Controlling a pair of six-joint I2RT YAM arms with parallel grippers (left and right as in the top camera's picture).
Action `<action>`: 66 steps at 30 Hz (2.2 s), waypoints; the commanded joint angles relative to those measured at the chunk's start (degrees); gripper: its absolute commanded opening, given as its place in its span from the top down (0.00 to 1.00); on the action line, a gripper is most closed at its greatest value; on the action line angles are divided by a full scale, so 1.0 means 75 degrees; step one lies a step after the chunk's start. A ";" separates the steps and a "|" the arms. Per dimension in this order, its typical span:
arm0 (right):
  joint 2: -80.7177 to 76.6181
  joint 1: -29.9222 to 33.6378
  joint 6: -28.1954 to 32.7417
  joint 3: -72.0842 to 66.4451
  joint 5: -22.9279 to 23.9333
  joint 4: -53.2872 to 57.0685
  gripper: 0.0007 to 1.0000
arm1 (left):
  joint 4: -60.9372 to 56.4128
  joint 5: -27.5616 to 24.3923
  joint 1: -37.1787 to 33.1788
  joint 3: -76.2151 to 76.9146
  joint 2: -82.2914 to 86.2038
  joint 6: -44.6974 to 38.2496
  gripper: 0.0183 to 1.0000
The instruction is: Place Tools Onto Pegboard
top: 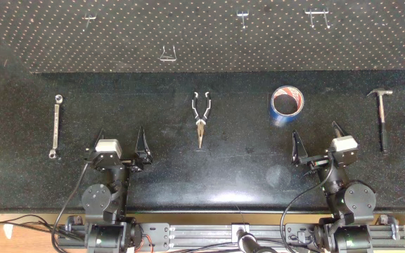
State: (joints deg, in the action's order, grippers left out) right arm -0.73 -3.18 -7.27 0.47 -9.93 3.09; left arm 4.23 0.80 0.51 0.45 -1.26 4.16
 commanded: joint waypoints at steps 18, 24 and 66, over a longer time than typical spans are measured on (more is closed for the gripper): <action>0.0090 -0.0061 -0.0055 -0.0029 0.0067 0.0044 0.02 | 0.0041 -0.0003 -0.0017 -0.0017 0.0064 -0.0017 0.00; 0.0090 -0.0061 -0.0055 -0.0029 0.0067 0.0047 0.02 | 0.0041 -0.0003 -0.0017 -0.0017 0.0064 -0.0017 0.00; 0.0090 -0.0061 -0.0055 -0.0029 0.0067 0.0044 0.03 | 0.4730 -0.0717 -0.6336 0.6094 -0.9145 -0.3681 0.01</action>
State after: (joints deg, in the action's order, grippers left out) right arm -0.47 -3.20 -7.27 0.47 -9.52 3.18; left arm 39.86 0.08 -44.34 43.38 -66.06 -21.82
